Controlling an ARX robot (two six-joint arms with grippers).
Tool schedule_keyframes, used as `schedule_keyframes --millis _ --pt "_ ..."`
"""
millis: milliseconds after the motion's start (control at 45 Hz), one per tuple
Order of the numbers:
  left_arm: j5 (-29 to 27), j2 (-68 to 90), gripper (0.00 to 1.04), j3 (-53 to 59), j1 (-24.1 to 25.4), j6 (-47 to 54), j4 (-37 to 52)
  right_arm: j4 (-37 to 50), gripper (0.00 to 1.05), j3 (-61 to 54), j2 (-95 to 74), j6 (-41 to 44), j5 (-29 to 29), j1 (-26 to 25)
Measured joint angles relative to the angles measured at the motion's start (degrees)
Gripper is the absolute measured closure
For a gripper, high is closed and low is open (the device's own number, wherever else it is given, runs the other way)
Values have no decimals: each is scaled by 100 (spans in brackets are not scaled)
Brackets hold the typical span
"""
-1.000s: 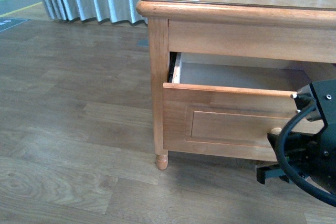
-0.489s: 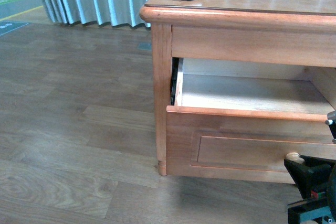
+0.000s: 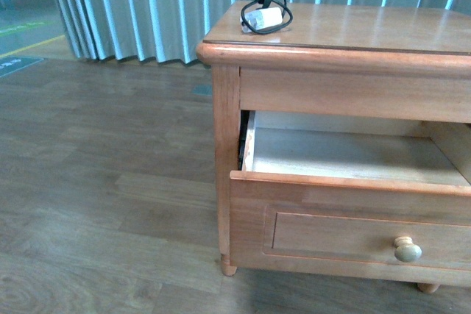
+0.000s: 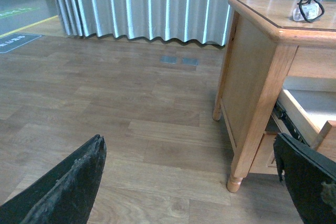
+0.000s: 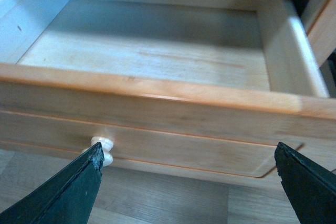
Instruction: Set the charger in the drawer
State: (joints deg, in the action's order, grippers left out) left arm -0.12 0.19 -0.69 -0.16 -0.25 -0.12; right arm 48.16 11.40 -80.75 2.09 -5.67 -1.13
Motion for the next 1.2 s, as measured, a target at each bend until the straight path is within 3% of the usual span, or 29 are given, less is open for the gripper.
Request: schedule_keyframes --millis 200,311,600,778,911,1200 --pt "-2 0 6 0 0 0 0 -1047 8 208 1244 -2 -256 -446" --pt "-2 0 6 0 0 0 0 -1681 8 315 2024 -20 -551 -944" --pt "-2 0 6 0 0 0 0 -3174 8 485 3639 -125 -2262 -2546" --pt "-2 0 6 0 0 0 0 -3373 8 382 4262 -348 -3403 -3637" --pt "-2 0 6 0 0 0 0 -3077 8 63 4347 -520 -3939 -4253" --pt "0 0 6 0 0 0 0 -2723 11 -114 4439 -544 -3947 -4367"
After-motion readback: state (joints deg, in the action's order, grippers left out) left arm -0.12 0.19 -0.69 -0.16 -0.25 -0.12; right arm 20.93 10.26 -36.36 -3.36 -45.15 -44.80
